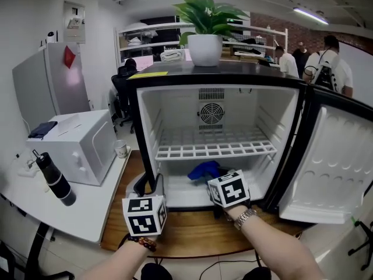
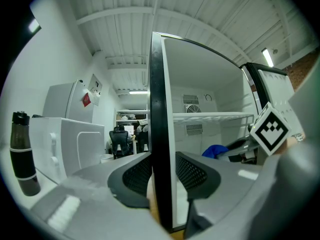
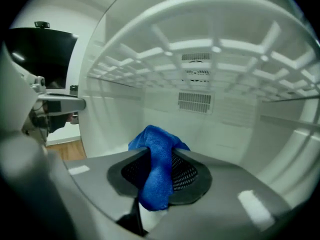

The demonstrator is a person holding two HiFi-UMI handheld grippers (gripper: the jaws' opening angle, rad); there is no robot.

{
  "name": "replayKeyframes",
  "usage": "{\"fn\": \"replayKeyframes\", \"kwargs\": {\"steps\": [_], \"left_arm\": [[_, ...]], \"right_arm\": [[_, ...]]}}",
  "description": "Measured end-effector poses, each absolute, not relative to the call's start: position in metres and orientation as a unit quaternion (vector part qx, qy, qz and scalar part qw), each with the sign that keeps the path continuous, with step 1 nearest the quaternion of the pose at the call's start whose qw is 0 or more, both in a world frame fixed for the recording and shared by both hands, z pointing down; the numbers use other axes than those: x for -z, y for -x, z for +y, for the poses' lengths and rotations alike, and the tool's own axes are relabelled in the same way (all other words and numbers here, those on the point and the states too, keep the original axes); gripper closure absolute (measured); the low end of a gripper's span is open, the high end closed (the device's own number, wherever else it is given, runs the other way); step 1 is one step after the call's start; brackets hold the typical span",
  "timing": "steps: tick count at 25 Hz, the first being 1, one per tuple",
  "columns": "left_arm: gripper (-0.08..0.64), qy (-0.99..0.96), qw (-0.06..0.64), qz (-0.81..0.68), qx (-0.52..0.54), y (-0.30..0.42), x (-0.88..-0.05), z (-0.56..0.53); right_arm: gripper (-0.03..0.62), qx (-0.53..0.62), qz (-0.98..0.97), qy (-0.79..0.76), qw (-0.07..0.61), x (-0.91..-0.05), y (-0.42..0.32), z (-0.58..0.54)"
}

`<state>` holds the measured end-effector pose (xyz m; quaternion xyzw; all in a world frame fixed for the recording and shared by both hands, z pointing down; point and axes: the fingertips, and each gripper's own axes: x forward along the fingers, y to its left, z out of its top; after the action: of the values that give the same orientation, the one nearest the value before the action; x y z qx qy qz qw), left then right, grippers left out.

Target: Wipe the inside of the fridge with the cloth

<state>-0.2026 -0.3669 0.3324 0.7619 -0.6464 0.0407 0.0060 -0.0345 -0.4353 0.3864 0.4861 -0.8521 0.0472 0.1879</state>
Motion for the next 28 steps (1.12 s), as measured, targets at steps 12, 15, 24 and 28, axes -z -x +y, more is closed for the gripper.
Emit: {"fn": "replayKeyframes", "kwargs": {"steps": [12,15,24,28], "left_arm": [[0.419,-0.761,0.008,-0.647,-0.045,0.203,-0.337,-0.367],[0.420,-0.762,0.008,-0.646,-0.046,0.203,-0.338,-0.366],[0.420,-0.761,0.007,-0.647,-0.044,0.204,-0.339,-0.366],[0.420,-0.761,0.008,-0.647,-0.047,0.204,-0.341,-0.366]], "right_arm": [[0.497,-0.040,-0.888,-0.386,0.247,-0.443,0.150,-0.382],[0.497,-0.056,-0.886,-0.382,0.257,-0.461,0.155,-0.379],[0.497,-0.064,-0.875,-0.403,0.261,-0.467,0.129,-0.383],[0.497,-0.064,-0.868,-0.419,0.258,-0.465,0.109,-0.385]]}}
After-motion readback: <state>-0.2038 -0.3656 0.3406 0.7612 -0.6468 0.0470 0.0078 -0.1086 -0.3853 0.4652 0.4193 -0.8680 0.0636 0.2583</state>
